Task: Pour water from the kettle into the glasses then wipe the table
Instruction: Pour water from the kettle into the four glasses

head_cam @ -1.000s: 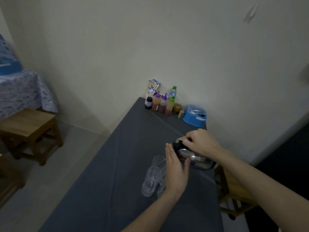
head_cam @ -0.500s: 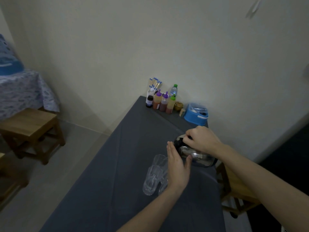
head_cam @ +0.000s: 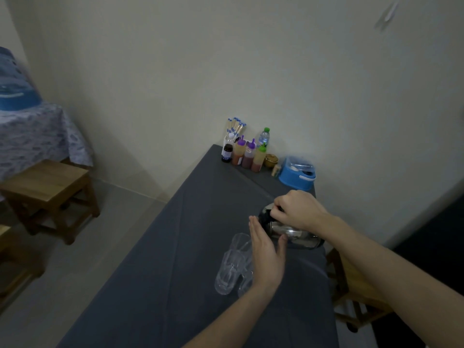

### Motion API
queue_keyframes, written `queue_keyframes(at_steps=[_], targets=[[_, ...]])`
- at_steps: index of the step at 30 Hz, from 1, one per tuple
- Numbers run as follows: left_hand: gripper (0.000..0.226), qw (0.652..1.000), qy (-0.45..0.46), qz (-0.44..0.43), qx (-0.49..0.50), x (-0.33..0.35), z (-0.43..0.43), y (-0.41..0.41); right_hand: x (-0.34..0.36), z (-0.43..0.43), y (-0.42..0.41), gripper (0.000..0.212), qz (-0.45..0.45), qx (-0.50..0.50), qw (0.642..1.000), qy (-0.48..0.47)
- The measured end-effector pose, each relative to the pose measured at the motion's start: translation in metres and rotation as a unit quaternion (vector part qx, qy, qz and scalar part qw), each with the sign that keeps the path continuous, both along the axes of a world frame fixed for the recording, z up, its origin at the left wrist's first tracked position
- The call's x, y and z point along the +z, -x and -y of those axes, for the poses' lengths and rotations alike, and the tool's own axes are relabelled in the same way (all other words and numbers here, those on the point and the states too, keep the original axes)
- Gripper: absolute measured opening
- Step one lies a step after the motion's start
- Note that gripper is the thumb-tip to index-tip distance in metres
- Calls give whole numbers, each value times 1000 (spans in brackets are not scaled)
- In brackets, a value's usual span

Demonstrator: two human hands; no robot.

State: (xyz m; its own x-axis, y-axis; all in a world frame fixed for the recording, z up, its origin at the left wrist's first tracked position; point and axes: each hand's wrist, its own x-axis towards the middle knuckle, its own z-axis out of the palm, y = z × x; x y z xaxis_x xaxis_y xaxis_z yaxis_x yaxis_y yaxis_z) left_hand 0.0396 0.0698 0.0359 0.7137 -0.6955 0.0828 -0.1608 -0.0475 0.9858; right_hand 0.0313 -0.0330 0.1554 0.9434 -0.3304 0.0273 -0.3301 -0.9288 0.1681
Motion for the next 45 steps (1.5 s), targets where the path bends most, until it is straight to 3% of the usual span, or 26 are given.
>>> queue_keyframes(at_steps=[13,20,24,28,31,34,37,40,45], targets=[[93,1000,7,-21,21,2,-1,-1,-1,2,-7,35,-1,23,1000,17],[89,1000,-10,18,3,-1,1,-4,-6,4,0,34,36,-4,999,15],[84,996,-35,70,-38,0,0,-10,-19,11,16,33,92,-52,994,-37],[85,983,-63,150,-85,4,0,-9,-32,19,46,34,163,-114,968,-154],[84,964,-71,229,-117,6,5,-9,-45,25,74,32,240,-173,928,-224],[81,935,-84,301,-167,15,11,-2,-59,26,100,39,330,-216,867,-303],[79,898,-94,374,-213,18,20,6,-82,25,124,41,418,-266,784,-373],[78,854,-123,428,-268,13,35,17,-120,28,150,31,495,-319,680,-436],[78,774,-195,489,-353,-5,63,37,-172,21,179,28,559,-394,543,-487]])
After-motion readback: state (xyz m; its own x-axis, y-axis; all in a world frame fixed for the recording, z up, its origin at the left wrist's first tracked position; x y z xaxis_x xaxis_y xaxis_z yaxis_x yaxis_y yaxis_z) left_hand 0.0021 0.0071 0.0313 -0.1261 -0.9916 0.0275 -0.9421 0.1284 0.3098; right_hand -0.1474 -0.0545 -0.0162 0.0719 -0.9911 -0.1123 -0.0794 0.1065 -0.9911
